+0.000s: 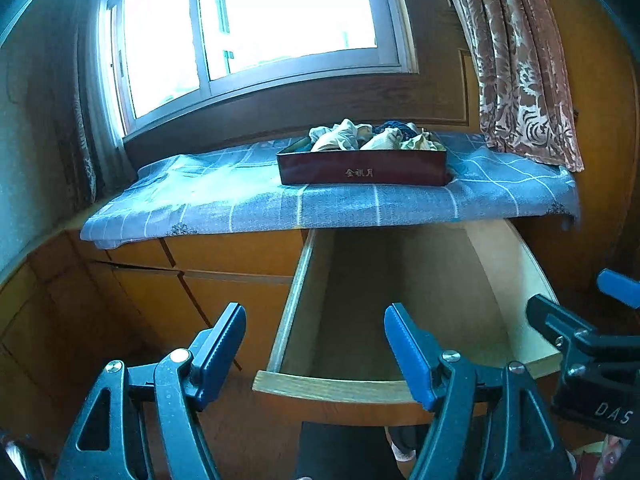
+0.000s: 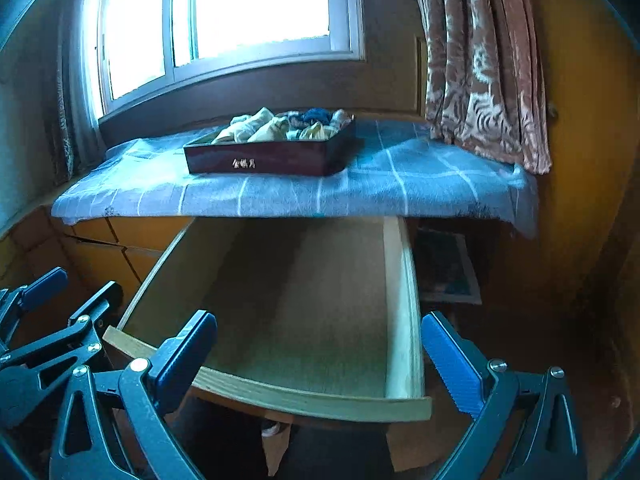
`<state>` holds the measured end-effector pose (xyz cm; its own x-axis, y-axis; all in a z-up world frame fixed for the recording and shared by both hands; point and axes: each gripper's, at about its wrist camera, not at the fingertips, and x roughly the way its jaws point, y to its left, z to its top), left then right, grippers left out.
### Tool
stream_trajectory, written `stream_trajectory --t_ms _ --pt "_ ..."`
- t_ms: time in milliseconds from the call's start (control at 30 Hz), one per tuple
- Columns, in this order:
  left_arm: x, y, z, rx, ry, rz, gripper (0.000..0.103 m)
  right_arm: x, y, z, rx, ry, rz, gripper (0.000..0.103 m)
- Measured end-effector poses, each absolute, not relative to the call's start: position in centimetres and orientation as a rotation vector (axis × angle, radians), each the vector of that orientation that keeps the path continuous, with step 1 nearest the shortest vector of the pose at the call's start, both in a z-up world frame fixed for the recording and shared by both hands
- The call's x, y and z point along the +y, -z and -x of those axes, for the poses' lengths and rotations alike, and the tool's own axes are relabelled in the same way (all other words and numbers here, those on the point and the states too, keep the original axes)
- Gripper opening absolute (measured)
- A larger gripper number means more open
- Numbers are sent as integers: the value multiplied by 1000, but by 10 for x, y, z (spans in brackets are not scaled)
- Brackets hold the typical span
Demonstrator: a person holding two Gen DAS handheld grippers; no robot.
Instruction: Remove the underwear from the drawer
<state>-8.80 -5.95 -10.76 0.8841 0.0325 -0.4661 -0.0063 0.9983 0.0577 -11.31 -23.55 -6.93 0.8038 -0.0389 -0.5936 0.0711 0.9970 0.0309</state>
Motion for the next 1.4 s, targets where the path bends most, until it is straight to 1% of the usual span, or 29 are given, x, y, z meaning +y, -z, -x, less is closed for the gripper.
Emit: stream_trajectory --t_ms 467,1400 --pt "-58 103 96 457 -45 -57 73 -231 70 117 619 79 -43 103" --pt "-56 108 96 490 -36 -39 73 -236 77 109 657 134 -46 103"
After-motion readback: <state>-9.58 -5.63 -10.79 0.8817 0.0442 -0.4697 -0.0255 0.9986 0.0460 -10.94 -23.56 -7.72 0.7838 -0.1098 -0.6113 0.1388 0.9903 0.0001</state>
